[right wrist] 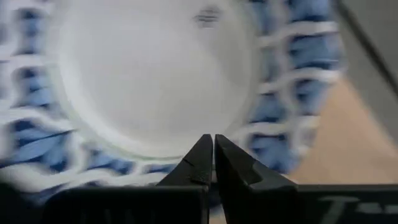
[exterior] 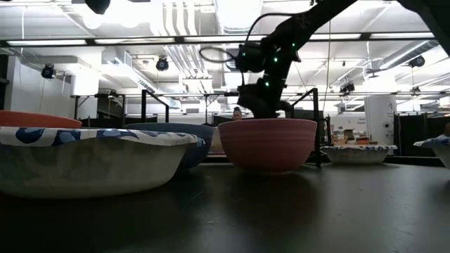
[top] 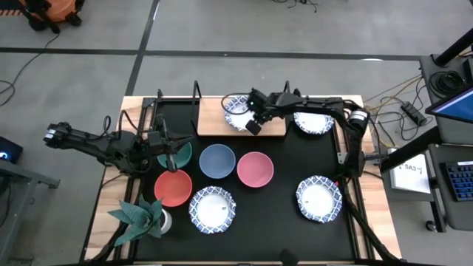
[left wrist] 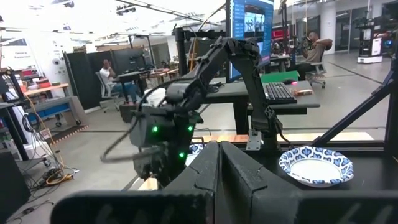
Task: Place and stack bowls onto a shelf
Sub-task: Put the white bowl on the shelf, then put the blue bowl on the shelf
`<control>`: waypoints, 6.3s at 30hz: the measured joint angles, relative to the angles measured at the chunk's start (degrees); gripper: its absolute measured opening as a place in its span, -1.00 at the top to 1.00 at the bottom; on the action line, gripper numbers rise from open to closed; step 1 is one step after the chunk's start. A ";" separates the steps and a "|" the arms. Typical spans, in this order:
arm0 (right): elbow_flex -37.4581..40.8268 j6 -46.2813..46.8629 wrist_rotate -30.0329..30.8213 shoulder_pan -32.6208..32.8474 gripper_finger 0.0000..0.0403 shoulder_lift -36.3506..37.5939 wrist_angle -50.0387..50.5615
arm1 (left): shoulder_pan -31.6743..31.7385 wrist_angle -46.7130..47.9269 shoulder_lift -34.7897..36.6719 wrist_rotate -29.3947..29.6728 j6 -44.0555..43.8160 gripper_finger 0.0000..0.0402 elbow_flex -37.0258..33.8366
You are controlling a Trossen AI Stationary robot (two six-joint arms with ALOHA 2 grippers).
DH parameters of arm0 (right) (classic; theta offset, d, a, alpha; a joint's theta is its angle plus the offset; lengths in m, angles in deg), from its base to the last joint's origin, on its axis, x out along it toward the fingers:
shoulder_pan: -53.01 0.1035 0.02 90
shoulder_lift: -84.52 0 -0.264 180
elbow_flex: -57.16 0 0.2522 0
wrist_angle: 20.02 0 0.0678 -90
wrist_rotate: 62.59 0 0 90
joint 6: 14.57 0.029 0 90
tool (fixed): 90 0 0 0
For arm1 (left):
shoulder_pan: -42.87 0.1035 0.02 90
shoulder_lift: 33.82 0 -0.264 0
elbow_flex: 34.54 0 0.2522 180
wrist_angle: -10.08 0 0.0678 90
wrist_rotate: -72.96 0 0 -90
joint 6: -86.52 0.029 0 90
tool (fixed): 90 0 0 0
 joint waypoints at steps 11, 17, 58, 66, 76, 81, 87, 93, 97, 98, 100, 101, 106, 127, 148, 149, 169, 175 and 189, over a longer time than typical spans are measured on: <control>-0.24 -6.24 0.05 0.39 0.96 2.38 2.79 | 0.00 0.02 0.03 0.00 0.01 1.00 0.00; -0.21 -8.26 2.75 1.11 0.96 3.88 11.92 | 0.00 0.08 -0.04 0.00 0.40 1.00 0.00; -3.19 -22.53 1.83 4.16 0.96 1.85 -10.11 | 0.02 0.09 -0.41 -0.01 1.49 1.00 0.02; -3.15 -17.79 8.69 -2.72 0.96 -3.43 -16.19 | 0.02 -0.54 -0.68 0.00 1.47 1.00 0.02; -3.10 -13.45 -3.21 -3.72 0.96 -7.07 -17.26 | 0.02 -0.48 -0.71 -0.01 1.97 1.00 0.04; -3.10 -14.38 -3.68 -0.92 0.96 -6.70 -18.83 | 0.02 -0.39 -0.71 -0.02 2.17 1.00 0.04; -3.10 -14.83 2.53 0.71 0.96 -3.64 -18.43 | 0.02 -0.44 -0.74 -0.02 2.21 1.00 0.04; -3.07 -14.00 2.93 2.87 0.96 2.50 -14.35 | 0.02 -0.58 -0.85 -0.02 1.53 1.00 0.04; 0.18 -14.17 2.99 6.70 0.96 8.21 -13.35 | 0.02 -0.61 -1.49 -0.46 -2.36 1.00 0.04; 1.60 -14.36 3.00 8.13 0.96 9.77 -13.52 | 0.00 -0.69 -1.97 -0.91 -3.46 1.00 0.04; 4.98 -14.38 2.91 10.83 0.96 13.51 -13.97 | 0.00 -1.43 -3.49 -2.05 -6.25 1.00 0.04; 6.82 -14.34 2.84 12.12 0.96 15.36 -13.98 | -0.02 -1.49 -4.50 -2.05 -7.78 1.00 0.15; 17.78 -12.11 2.99 17.63 0.96 26.21 -15.78 | 0.13 3.29 -11.52 -1.25 -17.75 1.00 4.00; 44.60 -5.35 3.39 29.29 0.96 56.50 -22.77 | 18.73 63.95 -46.64 -24.32 -48.41 0.87 29.57; 45.31 -8.15 3.42 29.26 0.96 57.89 -22.77 | 23.34 58.53 -54.04 -22.39 -46.56 0.25 28.48; 45.31 -8.15 3.42 29.26 0.96 57.90 -22.77 | 23.34 58.10 -54.63 -22.40 -46.37 0.26 28.48; 46.25 -6.88 3.46 29.26 0.95 57.89 -22.77 | 23.10 61.78 -55.27 -22.58 -44.90 0.99 31.99; 46.25 -6.87 3.37 29.26 0.96 57.96 -22.07 | 23.06 64.00 -52.27 -22.60 -40.27 1.00 41.29; 46.25 -6.47 1.52 29.46 0.96 58.82 -20.41 | 31.39 54.96 -60.71 -17.38 -23.05 1.00 63.02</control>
